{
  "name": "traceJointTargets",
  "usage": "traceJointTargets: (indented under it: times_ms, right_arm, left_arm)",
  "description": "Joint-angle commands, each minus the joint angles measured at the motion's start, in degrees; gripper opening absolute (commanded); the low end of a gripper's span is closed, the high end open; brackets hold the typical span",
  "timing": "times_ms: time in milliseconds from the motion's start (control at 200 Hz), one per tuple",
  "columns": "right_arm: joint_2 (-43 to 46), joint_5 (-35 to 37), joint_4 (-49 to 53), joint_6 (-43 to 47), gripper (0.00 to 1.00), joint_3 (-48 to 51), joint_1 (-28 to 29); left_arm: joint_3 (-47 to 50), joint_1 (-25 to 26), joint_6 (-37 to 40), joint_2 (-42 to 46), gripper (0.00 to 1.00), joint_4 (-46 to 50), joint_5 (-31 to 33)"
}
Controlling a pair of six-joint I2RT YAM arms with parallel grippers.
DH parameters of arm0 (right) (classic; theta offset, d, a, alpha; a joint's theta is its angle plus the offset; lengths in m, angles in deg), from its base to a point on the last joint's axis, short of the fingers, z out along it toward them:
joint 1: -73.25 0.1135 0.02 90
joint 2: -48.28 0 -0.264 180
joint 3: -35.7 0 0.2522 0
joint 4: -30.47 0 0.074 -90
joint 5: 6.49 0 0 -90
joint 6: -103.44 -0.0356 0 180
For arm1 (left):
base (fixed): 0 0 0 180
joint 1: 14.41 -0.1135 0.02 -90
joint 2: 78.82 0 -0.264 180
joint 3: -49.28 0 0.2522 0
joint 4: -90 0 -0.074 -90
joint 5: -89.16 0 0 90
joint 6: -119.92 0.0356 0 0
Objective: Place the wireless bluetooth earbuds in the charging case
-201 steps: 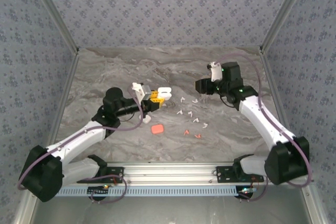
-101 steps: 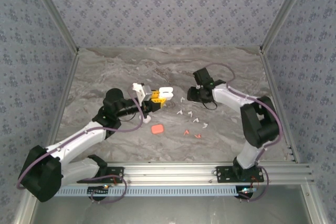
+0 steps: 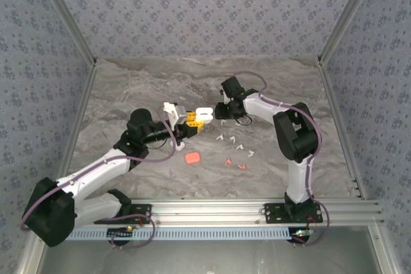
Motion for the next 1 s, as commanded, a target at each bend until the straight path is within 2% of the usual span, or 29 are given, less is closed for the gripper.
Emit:
traceJointTargets:
  times_ms: [0, 550, 775, 994]
  right_arm:
    - [-1.97, -2.81, 2.61, 3.12, 0.43, -2.18, -0.02]
    - [-1.69, -1.92, 5.61, 5.96, 0.38, 0.35, 0.16]
    - [-2.13, -0.91, 5.51, 6.19, 0.26, -0.07, 0.16]
    - [-1.79, -0.62, 5.89, 6.67, 0.20, -0.22, 0.15]
  left_arm:
    - [-1.32, 0.25, -0.18, 0.99, 0.00, -0.12, -0.16]
    - [-0.78, 0.46, -0.23, 1.80, 0.00, 1.29, 1.20]
    - [-1.22, 0.40, 0.01, 1.88, 0.00, 2.25, 1.24]
    - [-1.22, 0.44, 0.14, 2.14, 0.00, 2.52, 1.64]
